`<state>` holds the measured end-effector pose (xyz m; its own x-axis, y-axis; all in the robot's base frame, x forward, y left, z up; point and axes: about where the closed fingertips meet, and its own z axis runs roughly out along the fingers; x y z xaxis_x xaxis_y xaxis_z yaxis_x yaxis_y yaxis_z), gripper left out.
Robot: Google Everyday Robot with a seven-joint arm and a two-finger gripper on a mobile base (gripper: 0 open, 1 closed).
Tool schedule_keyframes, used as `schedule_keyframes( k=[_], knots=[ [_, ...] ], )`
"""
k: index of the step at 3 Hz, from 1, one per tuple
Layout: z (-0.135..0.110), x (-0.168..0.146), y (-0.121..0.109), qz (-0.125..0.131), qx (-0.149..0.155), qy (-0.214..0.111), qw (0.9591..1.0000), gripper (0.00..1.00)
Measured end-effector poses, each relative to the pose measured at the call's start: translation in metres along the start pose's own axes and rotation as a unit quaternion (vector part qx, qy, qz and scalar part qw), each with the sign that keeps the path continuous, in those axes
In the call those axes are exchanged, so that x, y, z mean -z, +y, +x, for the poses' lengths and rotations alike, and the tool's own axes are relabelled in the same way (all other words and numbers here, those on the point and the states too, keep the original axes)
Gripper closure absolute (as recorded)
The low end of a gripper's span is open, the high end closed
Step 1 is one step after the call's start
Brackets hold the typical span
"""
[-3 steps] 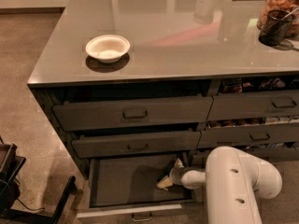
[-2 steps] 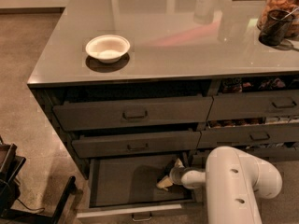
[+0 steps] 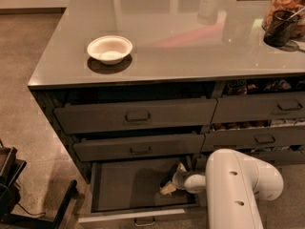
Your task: Pick sponge from bottom drawer and place on counter
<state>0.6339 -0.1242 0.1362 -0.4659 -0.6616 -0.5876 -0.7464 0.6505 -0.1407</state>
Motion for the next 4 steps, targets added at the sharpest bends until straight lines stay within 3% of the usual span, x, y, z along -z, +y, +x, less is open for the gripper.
schedule_keyframes(
  k=[2,4],
  knots=[
    [0.009,-0.004,0.006,-0.017,0.019,0.015,0.9996,0.0],
    [0.016,-0.006,0.011,-0.038,0.007,0.026,0.9989,0.0]
  ],
)
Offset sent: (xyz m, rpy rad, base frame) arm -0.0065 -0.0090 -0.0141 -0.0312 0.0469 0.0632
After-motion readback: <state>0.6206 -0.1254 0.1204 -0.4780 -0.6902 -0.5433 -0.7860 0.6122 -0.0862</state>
